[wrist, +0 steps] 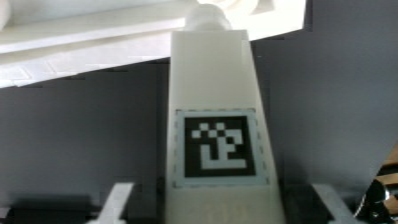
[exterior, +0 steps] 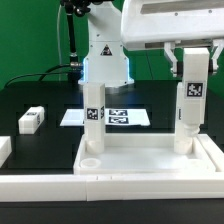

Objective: Assemble desk

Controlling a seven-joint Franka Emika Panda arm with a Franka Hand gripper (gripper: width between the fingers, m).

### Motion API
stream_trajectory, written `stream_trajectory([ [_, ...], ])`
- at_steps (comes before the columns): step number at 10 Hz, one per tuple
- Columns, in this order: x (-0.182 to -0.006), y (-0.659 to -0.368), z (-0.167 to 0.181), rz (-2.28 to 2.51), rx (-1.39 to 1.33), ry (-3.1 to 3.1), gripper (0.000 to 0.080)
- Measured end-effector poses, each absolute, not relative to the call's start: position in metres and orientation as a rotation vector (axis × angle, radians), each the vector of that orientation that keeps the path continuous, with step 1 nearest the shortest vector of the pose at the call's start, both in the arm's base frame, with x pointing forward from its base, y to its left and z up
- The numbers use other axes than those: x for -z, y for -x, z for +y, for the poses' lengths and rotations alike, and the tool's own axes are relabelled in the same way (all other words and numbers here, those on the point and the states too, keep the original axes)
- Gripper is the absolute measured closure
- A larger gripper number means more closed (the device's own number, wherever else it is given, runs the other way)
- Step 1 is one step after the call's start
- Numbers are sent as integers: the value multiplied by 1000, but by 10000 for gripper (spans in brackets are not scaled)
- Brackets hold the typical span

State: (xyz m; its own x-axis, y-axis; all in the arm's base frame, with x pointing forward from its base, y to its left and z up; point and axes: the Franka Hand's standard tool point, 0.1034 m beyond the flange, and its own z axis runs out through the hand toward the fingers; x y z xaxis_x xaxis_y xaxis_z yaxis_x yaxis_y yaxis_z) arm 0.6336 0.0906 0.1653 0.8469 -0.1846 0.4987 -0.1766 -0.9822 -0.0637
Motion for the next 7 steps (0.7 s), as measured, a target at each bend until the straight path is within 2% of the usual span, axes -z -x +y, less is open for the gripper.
stream_trajectory([
  [3,-152,-638,93,96,925,3032,511],
  [7,-131,-635,99,99,920,3037,511],
])
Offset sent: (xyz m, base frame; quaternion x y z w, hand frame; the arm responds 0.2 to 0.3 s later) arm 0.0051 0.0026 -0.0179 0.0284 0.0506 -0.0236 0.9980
